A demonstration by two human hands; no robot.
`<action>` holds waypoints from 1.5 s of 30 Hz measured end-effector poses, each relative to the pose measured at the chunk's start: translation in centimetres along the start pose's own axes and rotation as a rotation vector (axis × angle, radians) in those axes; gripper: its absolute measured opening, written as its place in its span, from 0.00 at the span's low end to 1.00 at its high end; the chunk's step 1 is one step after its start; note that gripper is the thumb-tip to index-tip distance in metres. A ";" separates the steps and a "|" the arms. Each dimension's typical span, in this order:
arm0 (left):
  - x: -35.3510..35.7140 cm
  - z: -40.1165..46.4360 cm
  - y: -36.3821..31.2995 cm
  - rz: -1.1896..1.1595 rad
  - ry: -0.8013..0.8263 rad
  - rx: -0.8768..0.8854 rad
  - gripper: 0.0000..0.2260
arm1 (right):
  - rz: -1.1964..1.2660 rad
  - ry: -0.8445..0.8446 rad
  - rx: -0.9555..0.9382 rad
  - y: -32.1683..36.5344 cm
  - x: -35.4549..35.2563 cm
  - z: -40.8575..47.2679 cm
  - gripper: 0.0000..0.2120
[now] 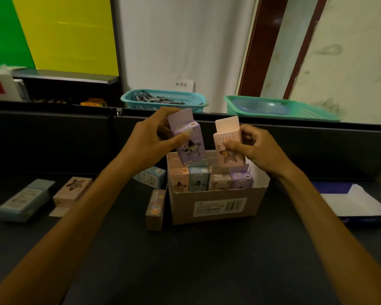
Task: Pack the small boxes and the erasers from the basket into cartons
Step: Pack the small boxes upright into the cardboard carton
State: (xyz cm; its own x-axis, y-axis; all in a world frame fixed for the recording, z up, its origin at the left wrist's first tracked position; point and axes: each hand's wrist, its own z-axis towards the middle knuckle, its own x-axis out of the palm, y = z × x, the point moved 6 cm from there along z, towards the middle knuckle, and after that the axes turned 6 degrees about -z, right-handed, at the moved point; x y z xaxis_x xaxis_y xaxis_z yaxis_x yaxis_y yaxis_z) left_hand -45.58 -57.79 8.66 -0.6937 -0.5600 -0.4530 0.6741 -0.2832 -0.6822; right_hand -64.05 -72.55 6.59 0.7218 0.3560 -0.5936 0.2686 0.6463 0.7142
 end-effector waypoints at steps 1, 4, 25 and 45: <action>0.5 0.0 -0.1 0.008 -0.001 -0.011 0.22 | 0.014 0.011 0.000 -0.4 -0.2 0.0 0.17; 1.5 -0.2 -0.4 0.010 -0.017 -0.034 0.24 | 0.036 0.032 -0.021 -1.2 -0.6 0.0 0.20; 0.6 0.1 0.8 0.022 -0.038 -0.072 0.24 | 0.140 0.031 -0.055 -2.1 -0.5 2.2 0.20; 1.7 1.3 1.7 0.074 0.019 -0.058 0.24 | 0.098 -0.020 -0.075 -2.8 -1.6 3.2 0.17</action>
State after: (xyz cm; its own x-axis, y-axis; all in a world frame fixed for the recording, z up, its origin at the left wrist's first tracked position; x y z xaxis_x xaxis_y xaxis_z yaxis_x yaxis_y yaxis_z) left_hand -45.31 -60.25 7.45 -0.6480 -0.5626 -0.5135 0.7079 -0.1960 -0.6786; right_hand -63.91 -77.10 6.72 0.7548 0.4068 -0.5147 0.1484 0.6583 0.7379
